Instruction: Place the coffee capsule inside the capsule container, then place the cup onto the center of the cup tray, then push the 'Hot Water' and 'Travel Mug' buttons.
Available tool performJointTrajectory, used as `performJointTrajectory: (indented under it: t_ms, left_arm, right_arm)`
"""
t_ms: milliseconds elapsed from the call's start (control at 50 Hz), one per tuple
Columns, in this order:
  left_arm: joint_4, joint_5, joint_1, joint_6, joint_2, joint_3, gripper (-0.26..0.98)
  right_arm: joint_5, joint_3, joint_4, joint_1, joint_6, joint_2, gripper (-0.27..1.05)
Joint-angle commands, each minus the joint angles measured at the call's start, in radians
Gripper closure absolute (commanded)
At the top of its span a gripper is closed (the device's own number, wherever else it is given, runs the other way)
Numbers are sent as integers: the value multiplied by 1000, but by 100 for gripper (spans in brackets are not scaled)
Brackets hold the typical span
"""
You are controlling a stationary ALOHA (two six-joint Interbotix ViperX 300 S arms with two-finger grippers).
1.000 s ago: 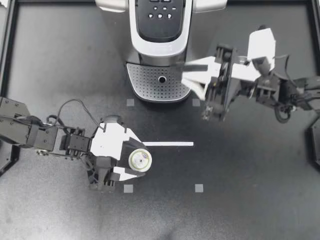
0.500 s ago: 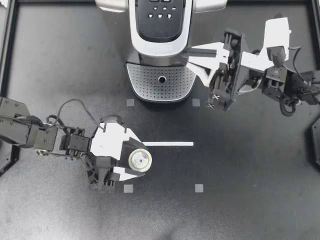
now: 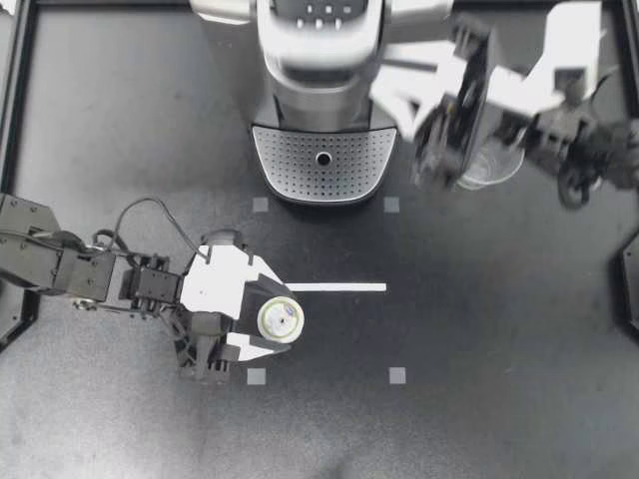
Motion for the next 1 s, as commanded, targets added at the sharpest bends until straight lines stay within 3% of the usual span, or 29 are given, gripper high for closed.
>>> performJointTrajectory:
  t_ms: [0, 980]
  left_arm:
    - [-2, -11, -2, 3, -23, -17, 34]
    - [5, 15, 2, 18, -60, -44, 34]
  right_arm:
    - [-11, -37, 0, -23, 0, -26, 70]
    - [94, -206, -3, -252, 5, 34, 70]
